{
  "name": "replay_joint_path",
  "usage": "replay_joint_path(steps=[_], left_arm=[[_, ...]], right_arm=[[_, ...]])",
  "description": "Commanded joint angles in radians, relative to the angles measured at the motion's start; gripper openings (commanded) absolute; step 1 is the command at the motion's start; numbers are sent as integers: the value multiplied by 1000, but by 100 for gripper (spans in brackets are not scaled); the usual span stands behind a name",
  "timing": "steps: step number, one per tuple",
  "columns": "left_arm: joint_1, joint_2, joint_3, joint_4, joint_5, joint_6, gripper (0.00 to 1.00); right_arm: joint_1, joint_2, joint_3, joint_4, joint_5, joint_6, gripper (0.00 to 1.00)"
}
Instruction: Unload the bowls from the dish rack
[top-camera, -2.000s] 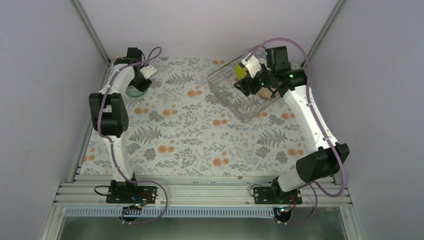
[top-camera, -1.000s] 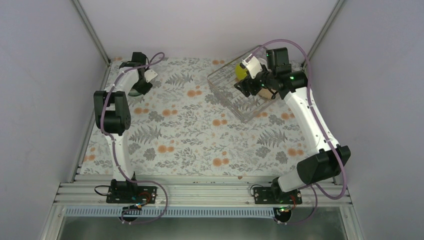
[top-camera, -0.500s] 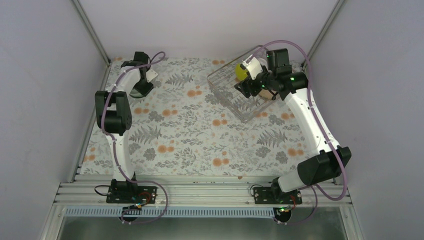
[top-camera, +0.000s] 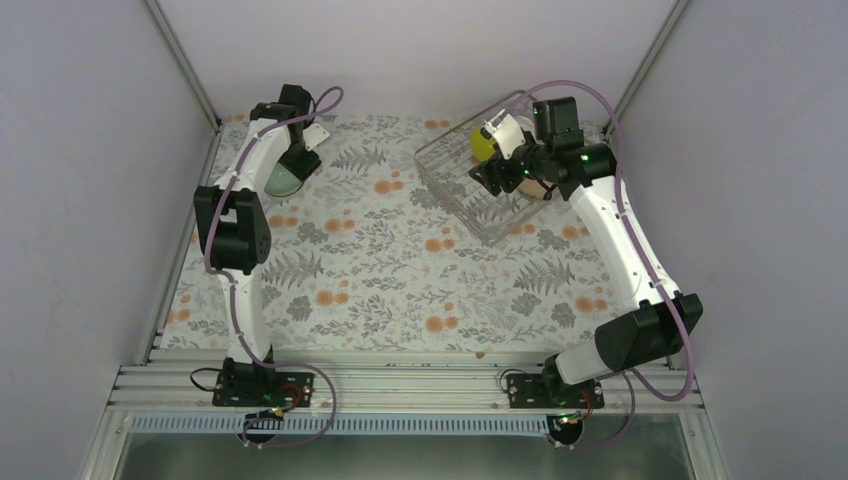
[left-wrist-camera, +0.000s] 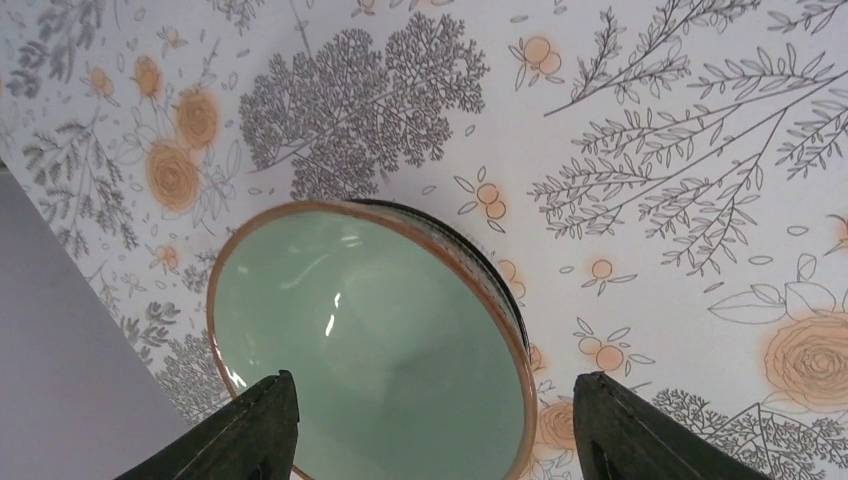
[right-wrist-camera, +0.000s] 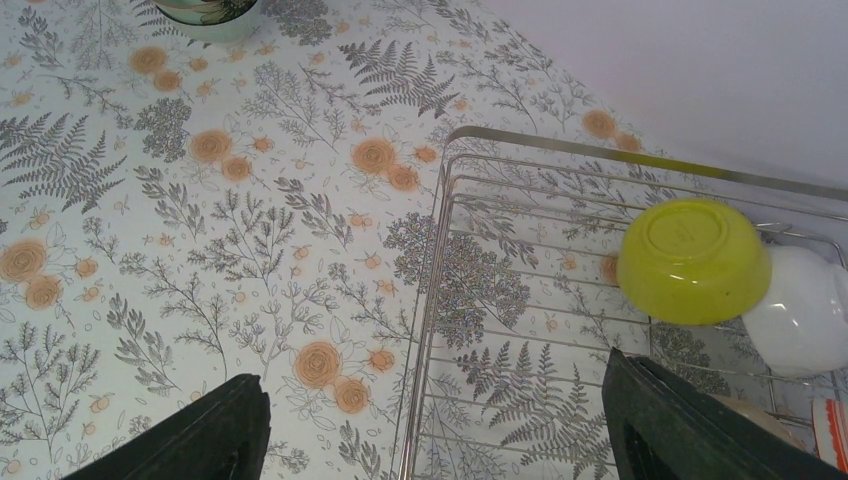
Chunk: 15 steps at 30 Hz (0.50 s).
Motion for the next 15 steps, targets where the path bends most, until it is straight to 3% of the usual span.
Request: replay_joint_path(steps=[1, 4, 11, 15], left_arm=[[6, -27, -26, -42, 9, -23, 67], [6, -40, -23, -29, -3, -27, 62], [-23, -82, 25, 3, 78, -48, 16], [-56, -187, -14, 74, 211, -60, 4]], right_arm=[[-3, -42, 10, 0, 4, 5, 81], [-5, -48, 5, -1, 4, 0, 81], [-13, -49, -21, 40, 34, 13, 82], [-69, 14, 7, 61, 65, 67, 85]])
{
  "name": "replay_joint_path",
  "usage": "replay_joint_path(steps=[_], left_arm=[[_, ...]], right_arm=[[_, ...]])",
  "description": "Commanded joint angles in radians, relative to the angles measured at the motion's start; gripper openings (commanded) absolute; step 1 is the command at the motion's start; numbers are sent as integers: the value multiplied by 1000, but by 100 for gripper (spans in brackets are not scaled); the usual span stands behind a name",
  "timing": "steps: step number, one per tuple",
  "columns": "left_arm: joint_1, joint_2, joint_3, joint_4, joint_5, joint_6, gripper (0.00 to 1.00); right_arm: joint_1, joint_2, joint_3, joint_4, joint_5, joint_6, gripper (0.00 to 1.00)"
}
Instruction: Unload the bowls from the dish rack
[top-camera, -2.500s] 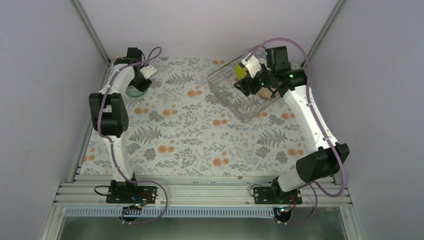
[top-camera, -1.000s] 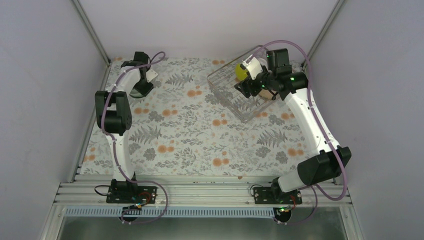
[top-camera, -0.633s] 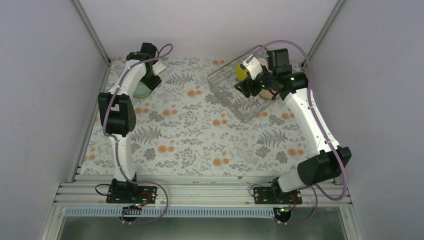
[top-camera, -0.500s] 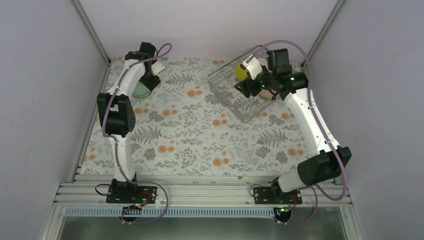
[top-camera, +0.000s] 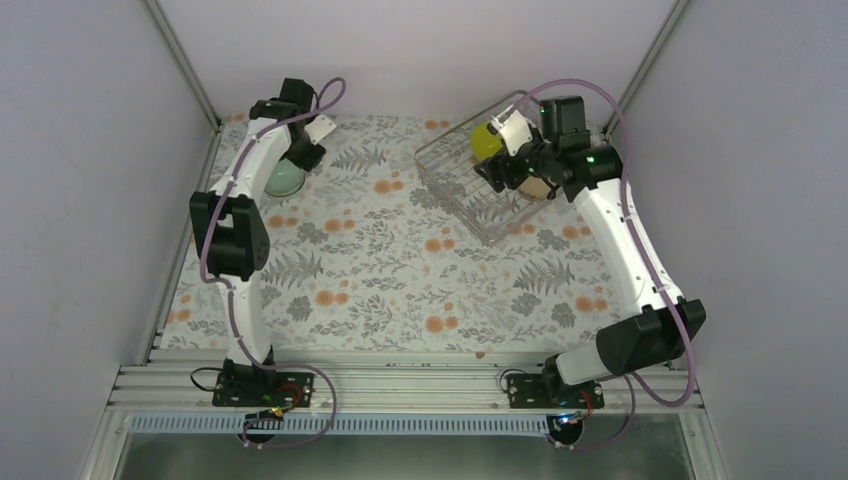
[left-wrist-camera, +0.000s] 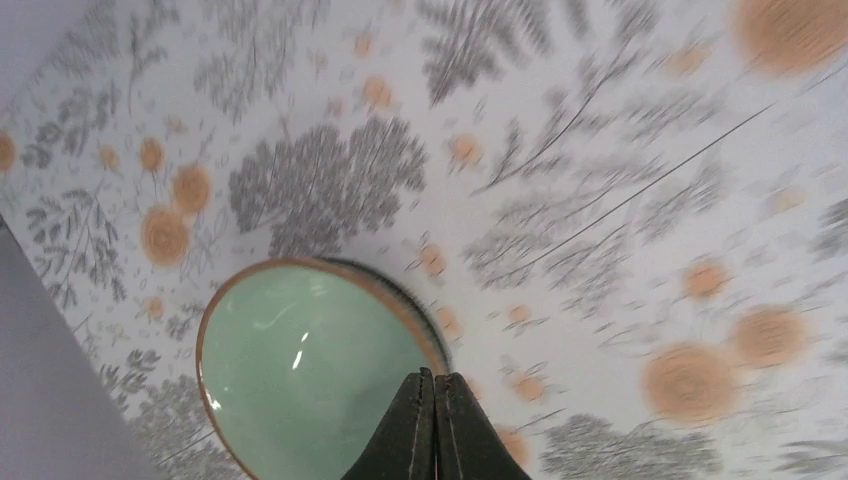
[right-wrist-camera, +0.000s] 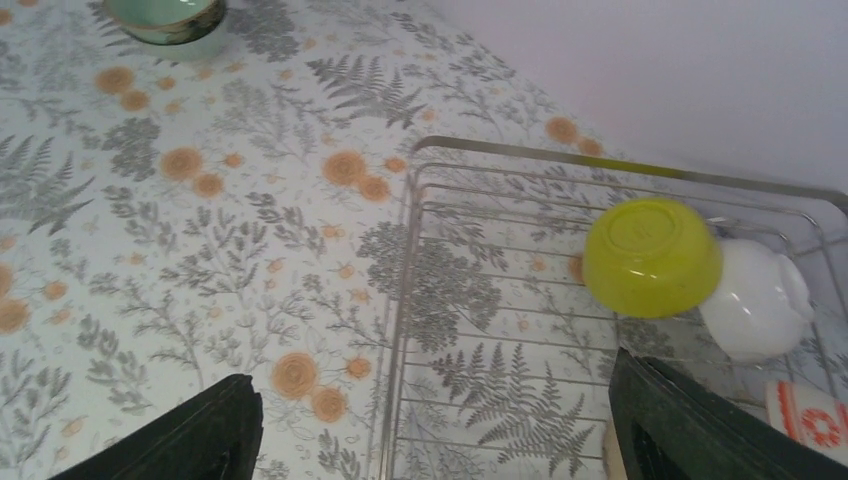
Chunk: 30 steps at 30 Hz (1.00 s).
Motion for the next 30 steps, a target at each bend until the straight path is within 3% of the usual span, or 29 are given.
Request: replay_joint_path(steps=[1, 8, 11, 16, 19, 20, 21, 22, 30], left_arm=[[-43, -171, -12, 91, 164, -35, 3], [-60, -369, -73, 226, 500, -84, 3], [-64, -406, -96, 250, 563, -92, 3], [-70, -425, -153, 260, 631, -109, 4], [-73, -460, -233, 300, 642, -111, 38], [-73, -474, -257, 315, 646, -111, 55], [-73, -485, -277, 327, 649, -110, 89], [-73, -492, -292, 334, 650, -108, 99], [-75, -520, -329, 349, 665, -116, 100]], right_arm=[[-72, 65, 36, 35, 35, 71, 86], [-190, 324, 271, -5, -64, 156, 90], [-198, 458, 405, -63, -95, 178, 91], [-201, 630, 576, -112, -100, 230, 100], [-204, 697, 613, -107, -74, 249, 100], [-209, 707, 613, -101, -73, 257, 100], [-216, 724, 614, -95, -74, 269, 100], [-224, 737, 617, -90, -75, 285, 100], [-279, 806, 645, -53, -142, 355, 100]])
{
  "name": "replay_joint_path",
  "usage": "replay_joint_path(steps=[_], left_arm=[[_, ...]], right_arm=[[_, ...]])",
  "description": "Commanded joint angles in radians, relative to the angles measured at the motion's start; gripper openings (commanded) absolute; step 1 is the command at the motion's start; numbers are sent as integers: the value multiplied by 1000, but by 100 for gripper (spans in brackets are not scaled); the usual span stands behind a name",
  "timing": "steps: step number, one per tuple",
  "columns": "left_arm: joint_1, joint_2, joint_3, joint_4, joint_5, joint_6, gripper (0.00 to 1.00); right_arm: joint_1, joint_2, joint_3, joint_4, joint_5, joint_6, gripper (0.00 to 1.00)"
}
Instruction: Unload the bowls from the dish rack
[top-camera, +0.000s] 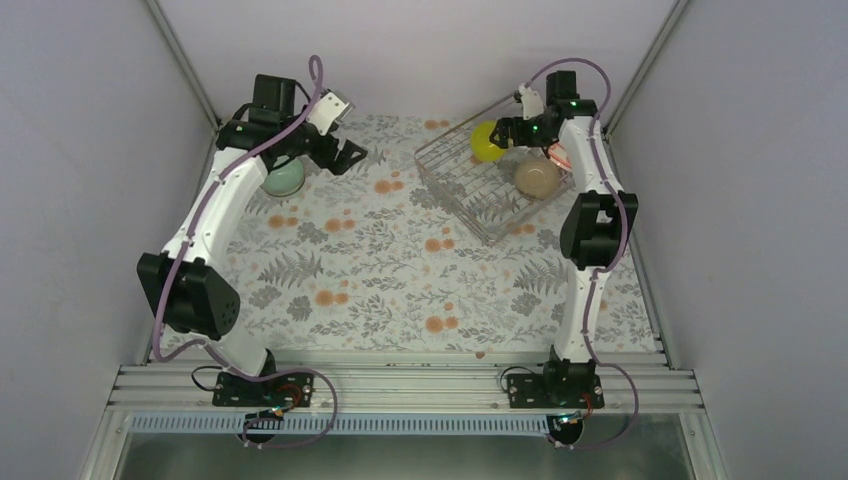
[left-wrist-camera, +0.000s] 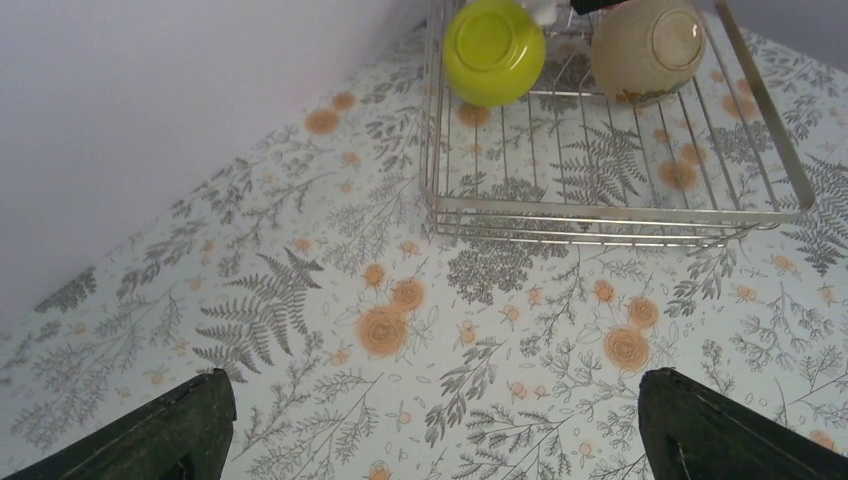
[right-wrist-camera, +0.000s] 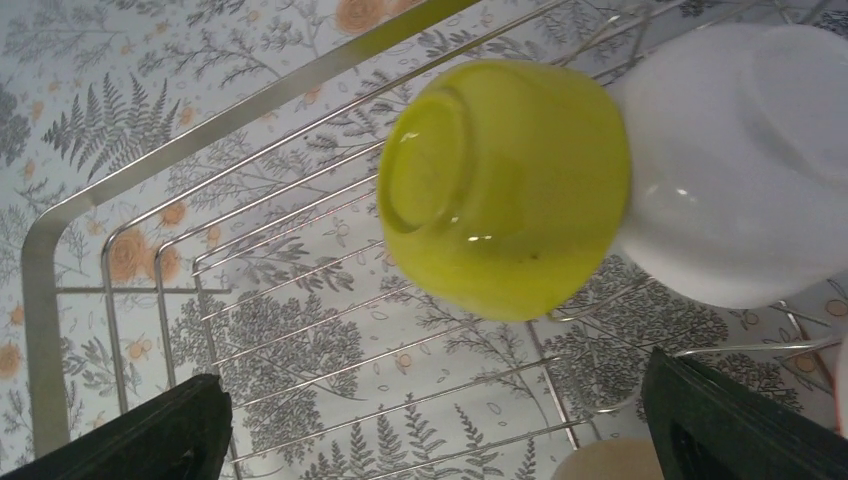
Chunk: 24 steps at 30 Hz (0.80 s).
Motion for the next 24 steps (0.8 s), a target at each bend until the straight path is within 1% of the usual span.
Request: replay_joint_path(steps=[1, 8, 13, 17, 24], left_arm=[[-4, -62, -21, 47, 28, -7, 100], [-3, -66, -44, 51, 15, -4, 100], [-4, -70, -49, 53, 2, -2, 100], [-3, -70, -59, 57, 3, -1, 100], [-4, -75, -80, 63, 6, 4, 100]], right_arm=[[-34, 37, 65, 25, -57, 58, 100], [-48, 138, 128, 26, -115, 64, 100], [-49, 178, 128, 41, -175, 71, 100], [-49, 190, 124, 60, -166, 73, 100], [-49, 198, 128, 94, -220, 62, 100]])
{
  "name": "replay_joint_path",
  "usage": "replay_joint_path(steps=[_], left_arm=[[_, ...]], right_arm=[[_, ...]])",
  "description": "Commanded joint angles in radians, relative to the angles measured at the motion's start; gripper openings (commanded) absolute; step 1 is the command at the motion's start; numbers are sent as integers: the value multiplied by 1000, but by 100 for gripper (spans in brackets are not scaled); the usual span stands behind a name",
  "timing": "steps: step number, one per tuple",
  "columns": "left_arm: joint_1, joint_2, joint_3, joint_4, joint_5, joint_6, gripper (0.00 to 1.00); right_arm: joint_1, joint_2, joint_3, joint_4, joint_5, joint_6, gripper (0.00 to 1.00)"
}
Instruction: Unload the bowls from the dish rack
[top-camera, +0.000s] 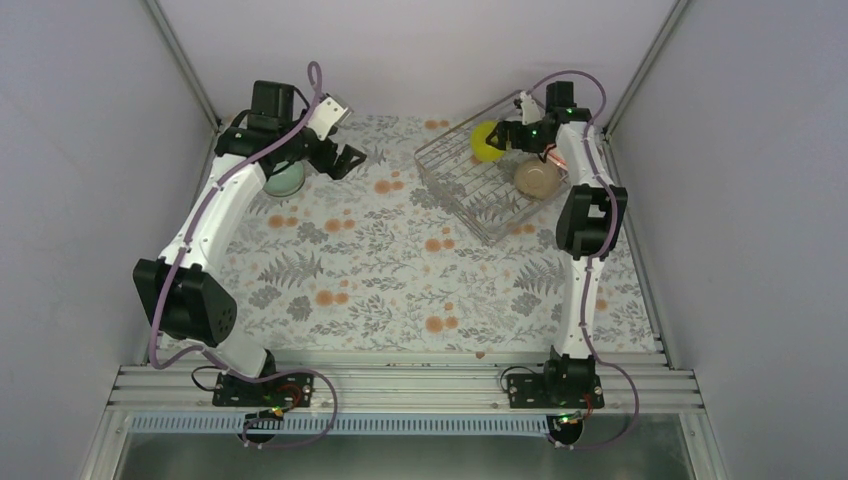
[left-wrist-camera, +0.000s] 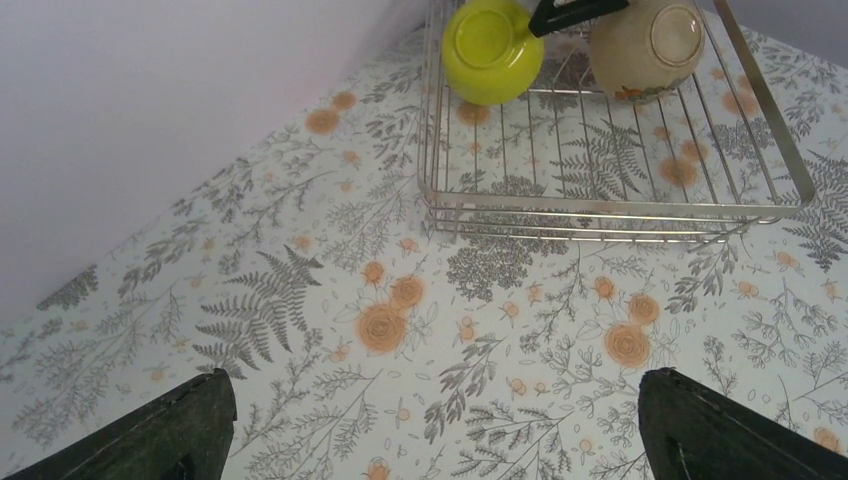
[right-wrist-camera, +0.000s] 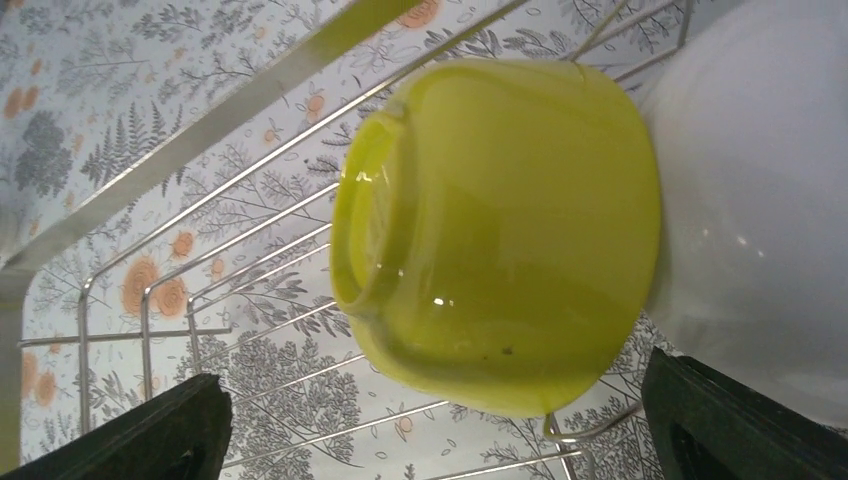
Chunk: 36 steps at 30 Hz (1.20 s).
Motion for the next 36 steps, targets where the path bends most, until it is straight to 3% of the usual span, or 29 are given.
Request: replay_joint_path(steps=[1, 10, 19, 36], left_arm=[[-3, -20, -16, 15, 5, 4, 100], [-4, -19, -26, 17, 5, 5, 100], [-4, -22, -31, 19, 5, 4, 100], [-3, -8, -42, 21, 4, 9, 100]], right_arm=[[1, 10, 24, 39, -67, 7, 100], [-7, 61, 62, 45, -119, 17, 100], [-13, 61, 58, 55, -54, 39, 100], [-14, 34, 21, 81, -196, 54, 98]])
